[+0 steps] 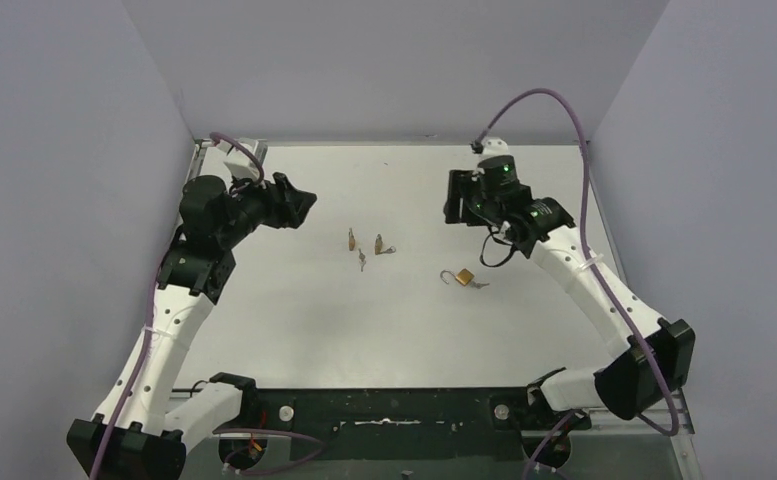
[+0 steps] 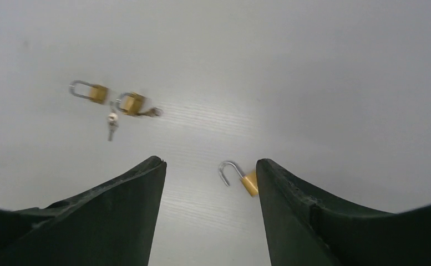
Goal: Lock with the key
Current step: Pick up the lock from the center of the board.
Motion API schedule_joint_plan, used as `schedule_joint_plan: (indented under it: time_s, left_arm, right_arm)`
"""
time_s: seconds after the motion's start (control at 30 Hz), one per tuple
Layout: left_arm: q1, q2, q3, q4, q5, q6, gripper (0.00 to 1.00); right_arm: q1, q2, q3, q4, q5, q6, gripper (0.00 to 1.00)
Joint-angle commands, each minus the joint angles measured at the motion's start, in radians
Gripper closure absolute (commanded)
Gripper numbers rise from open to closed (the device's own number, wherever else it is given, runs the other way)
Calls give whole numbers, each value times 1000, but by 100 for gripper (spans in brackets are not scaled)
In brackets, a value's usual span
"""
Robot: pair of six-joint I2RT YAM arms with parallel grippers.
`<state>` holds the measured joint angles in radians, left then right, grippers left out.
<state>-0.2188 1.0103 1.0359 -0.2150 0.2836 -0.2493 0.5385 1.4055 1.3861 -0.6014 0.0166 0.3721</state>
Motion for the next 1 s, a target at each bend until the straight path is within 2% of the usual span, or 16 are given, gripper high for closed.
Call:
schedule_joint_plan:
  time_s: [0.0,0.03,0.13,0.4,0.6,0.73,0.97]
  left_arm:
    - [8,-32,61,-58,165,12,30]
    - [7,-42,62,-67,163,13,22]
    - [8,-57,67,-79,184,18,13]
    - [9,-62,78,-96,280,32,12]
    - [10,-61,79,-98,399,52,12]
    - [9,-56,91,-112,446,72,12]
    - [10,-64,108,-165,423,128,12]
  right_arm:
    - [-94,-82,-237,-56,67,-13,34]
    - [-97,-106,-278,-61,84,-15,31]
    - [-97,-142,-363,-65,104,-20,23]
    - [-99,-170,-531,149,31,-154,19]
    - [-116,-60,-534,280,-35,-206,23]
    - [-117,33,-501,300,-94,-284,24]
    - [-173,120,-511,347,-151,-299,28]
